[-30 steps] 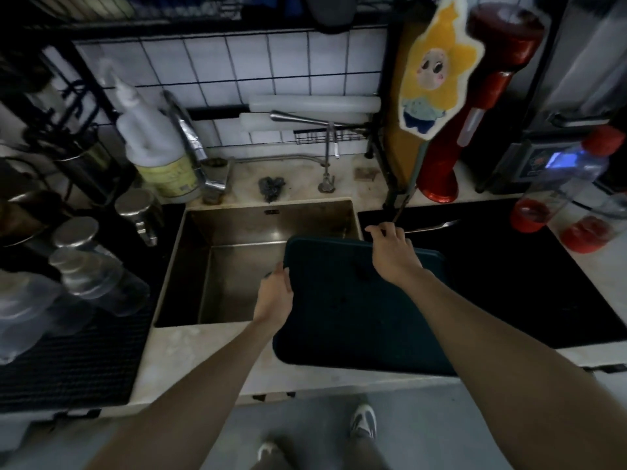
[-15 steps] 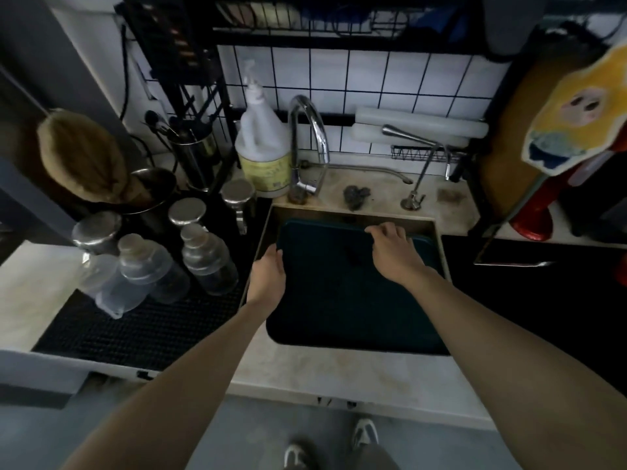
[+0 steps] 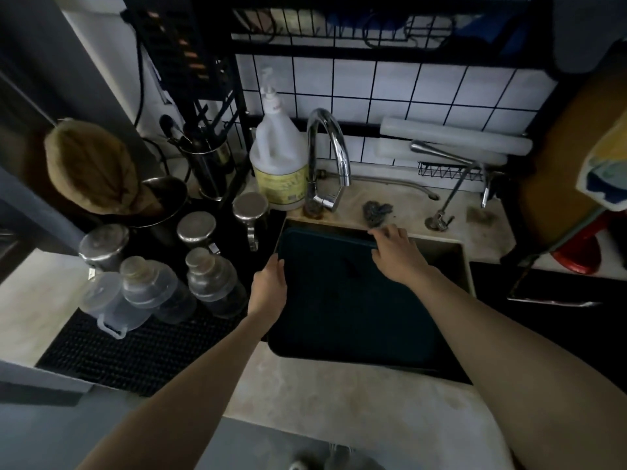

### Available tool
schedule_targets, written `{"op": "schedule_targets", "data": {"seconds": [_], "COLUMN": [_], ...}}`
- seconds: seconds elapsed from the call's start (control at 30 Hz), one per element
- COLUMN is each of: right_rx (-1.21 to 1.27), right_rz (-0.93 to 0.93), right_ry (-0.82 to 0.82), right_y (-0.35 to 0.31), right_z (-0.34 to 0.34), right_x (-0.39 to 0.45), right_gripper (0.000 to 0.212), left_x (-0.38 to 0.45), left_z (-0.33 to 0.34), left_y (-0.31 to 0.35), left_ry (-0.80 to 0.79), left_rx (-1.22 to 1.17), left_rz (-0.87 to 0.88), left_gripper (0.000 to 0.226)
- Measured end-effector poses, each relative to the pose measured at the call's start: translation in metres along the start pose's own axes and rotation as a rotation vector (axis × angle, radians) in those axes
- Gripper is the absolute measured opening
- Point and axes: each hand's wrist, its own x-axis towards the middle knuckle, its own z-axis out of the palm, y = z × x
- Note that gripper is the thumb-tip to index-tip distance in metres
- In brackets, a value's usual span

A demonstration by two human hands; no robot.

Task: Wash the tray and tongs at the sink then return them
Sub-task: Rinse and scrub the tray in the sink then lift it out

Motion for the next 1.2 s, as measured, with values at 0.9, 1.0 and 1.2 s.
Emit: {"op": "schedule_targets", "data": {"seconds": [0.9,1.0,1.2], "right_rx": [-0.227,-0.228,-0.185], "right_rz": [-0.288,-0.318,-0.34], "right_ry": [0.111,0.109,0.127], "right_y": [-0.009,-0.011,-0.01], "right_z": [0.003,0.003,0.005], "right_x": [0.194,0.199,0.2], "right_gripper": [0.064,0.053,0.034], "left_x": [0.056,0.057,0.056], "left_z": [0.047,0.048,0.048], "left_y": [-0.015,-0.011,0.001], "left_ry": [-0.027,-0.036,-0.053], "left_rx": [0.024,0.031,0.017], "left_rz": [-0.169,-0.18,-0.182], "left_gripper": [0.049,0.05,0.05]}}
